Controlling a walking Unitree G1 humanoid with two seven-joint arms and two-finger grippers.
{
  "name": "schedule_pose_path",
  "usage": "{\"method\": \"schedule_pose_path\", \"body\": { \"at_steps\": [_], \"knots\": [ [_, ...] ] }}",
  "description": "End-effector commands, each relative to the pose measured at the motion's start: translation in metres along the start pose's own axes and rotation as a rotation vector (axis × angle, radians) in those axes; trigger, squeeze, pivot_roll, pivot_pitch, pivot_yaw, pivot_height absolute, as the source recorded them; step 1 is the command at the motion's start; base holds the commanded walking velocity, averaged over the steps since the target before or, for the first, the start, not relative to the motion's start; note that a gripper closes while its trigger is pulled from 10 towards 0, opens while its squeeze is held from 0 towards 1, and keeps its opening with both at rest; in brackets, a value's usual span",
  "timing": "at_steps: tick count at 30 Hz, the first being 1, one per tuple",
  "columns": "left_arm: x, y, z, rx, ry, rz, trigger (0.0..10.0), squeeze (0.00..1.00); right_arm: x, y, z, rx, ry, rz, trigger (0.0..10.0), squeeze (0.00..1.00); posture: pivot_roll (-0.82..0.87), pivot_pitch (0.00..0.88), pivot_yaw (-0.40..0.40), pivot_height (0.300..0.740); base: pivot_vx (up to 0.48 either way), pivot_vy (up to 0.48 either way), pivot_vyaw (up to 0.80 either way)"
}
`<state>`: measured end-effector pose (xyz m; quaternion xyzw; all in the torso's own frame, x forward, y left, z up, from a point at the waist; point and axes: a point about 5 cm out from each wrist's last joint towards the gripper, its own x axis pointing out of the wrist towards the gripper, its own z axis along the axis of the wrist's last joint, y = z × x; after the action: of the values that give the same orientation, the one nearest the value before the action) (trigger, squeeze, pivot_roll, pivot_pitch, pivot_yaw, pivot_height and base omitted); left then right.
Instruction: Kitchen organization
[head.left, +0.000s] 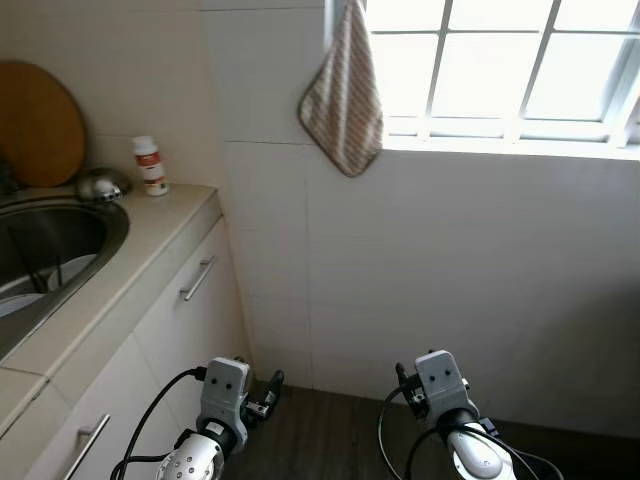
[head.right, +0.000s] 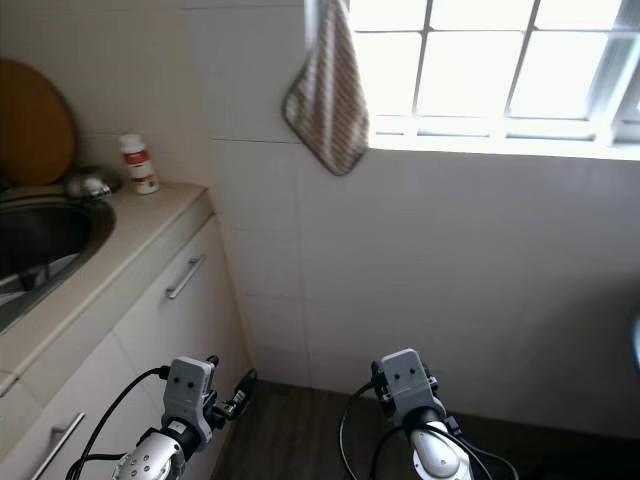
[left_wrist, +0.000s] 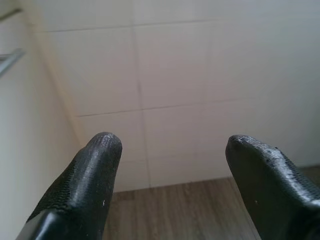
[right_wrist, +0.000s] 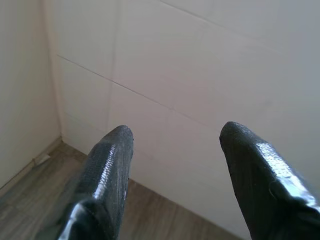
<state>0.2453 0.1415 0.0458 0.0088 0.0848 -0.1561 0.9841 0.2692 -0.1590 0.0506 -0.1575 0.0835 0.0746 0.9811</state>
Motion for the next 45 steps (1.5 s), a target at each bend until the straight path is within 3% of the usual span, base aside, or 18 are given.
{"method": "schedule_pose_path", "body": {
  "at_steps": [1, 21, 26, 31, 34, 41, 45],
  "knots": [
    [0.004, -0.008, 0.001, 0.003, 0.004, -0.027, 10.0, 0.00, -0.001, -0.008, -0.002, -0.018, 0.006, -0.019, 10.0, 0.00, 0.02, 0.000, 0.050, 0.740, 0.000, -0.469, 0.00],
    [0.004, -0.007, 0.003, -0.007, -0.007, -0.024, 10.0, 0.00, 0.000, -0.007, -0.001, -0.024, 0.011, -0.019, 10.0, 0.00, 0.03, 0.000, 0.051, 0.740, 0.000, -0.468, 0.00],
    [0.004, -0.007, 0.006, -0.023, -0.033, -0.023, 10.0, 0.00, 0.001, -0.009, 0.001, -0.025, -0.003, -0.031, 10.0, 0.00, 0.03, 0.000, 0.049, 0.740, 0.000, 0.000, -0.75],
    [0.004, -0.007, 0.007, -0.025, -0.036, -0.023, 10.0, 0.00, -0.004, -0.009, 0.032, -0.212, -0.235, -0.071, 10.0, 0.00, 0.03, 0.000, 0.047, 0.740, 0.000, 0.000, -0.72],
    [0.004, -0.007, 0.007, -0.028, -0.038, -0.024, 10.0, 0.00, -0.004, -0.006, 0.037, -0.257, -0.278, -0.082, 10.0, 0.00, 0.03, 0.000, 0.042, 0.740, 0.000, 0.000, -0.33],
    [0.003, -0.008, 0.007, -0.034, -0.039, -0.023, 10.0, 0.00, -0.005, -0.012, 0.036, -0.262, -0.278, -0.141, 10.0, 0.00, 0.03, 0.000, 0.040, 0.740, 0.000, 0.000, 0.00],
    [0.003, -0.009, 0.007, -0.036, -0.039, -0.025, 10.0, 0.00, -0.001, -0.022, 0.025, -0.191, -0.187, -0.204, 10.0, 0.00, 0.03, 0.000, 0.038, 0.740, 0.000, 0.000, 0.00]
  ]
}}
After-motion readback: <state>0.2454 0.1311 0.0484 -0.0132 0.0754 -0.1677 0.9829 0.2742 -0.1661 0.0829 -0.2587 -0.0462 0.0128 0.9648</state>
